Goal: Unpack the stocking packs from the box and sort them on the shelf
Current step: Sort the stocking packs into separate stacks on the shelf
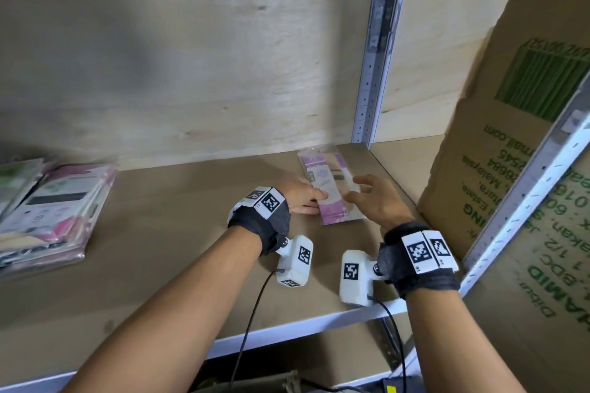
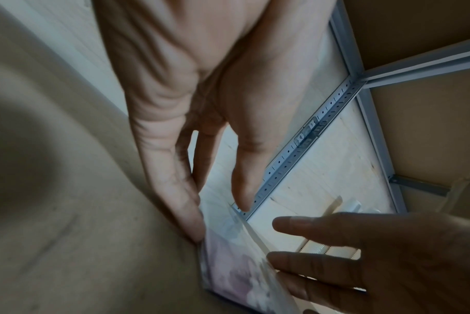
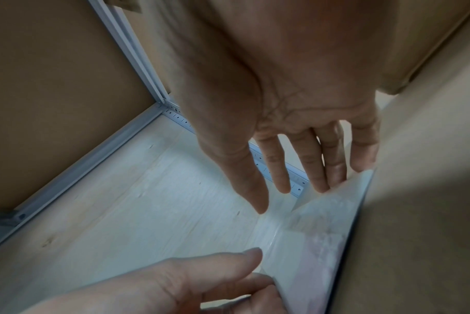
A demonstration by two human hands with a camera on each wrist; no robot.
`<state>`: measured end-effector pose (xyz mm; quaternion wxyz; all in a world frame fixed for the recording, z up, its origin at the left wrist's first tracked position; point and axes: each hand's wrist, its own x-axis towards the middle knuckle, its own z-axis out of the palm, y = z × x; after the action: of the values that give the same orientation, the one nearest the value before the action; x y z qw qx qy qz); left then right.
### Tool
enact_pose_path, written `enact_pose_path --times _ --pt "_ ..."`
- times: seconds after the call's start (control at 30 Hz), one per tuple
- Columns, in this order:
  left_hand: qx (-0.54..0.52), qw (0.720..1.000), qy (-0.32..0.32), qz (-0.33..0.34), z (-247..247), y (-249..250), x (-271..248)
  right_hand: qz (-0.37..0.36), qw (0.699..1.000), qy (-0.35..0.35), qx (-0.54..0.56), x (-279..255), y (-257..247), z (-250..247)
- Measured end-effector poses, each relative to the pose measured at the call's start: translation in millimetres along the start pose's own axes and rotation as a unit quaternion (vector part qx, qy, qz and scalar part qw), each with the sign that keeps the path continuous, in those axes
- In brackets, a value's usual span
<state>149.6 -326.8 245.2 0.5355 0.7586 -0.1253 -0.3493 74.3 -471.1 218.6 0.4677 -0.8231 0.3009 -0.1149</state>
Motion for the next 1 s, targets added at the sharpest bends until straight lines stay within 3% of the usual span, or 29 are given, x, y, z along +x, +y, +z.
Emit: enact_pose_path --times 0.3,0.43,0.53,0.63,0.8,0.9,1.0 --pt "-0.015 1.0 0.017 0.001 -6.7 -1.7 -0.7 -0.027 0.999 0.022 -0.011 -2.0 0.8 -3.3" --pt "0.004 0.994 0.089 0.055 -41.5 -19.8 -14.0 -0.106 0.993 0.037 0.034 -16.4 -15.2 -1.5" --pt "0.011 0.982 0.159 0.101 -84.9 -39.1 -39.1 -0.121 0.985 -0.014 0.121 -35.5 -34.0 14.1" --pt "0.019 0.957 0.262 0.119 -138.5 -60.2 -72.1 -0.125 0.97 -0.095 0.185 -63.4 -60.0 46.3" --pt "-0.024 0.914 0.385 0.127 -222.8 -90.3 -127.2 -0.132 0.958 -0.192 0.169 -94.8 -111.8 129.9" --pt "-0.039 0.896 0.424 0.128 -260.0 -100.1 -150.4 -0.119 0.948 -0.256 0.146 -102.5 -142.3 190.0" --pt "-0.036 0.883 0.449 0.132 -290.3 -102.5 -165.4 -0.105 0.95 -0.269 0.12 -99.7 -174.4 249.1"
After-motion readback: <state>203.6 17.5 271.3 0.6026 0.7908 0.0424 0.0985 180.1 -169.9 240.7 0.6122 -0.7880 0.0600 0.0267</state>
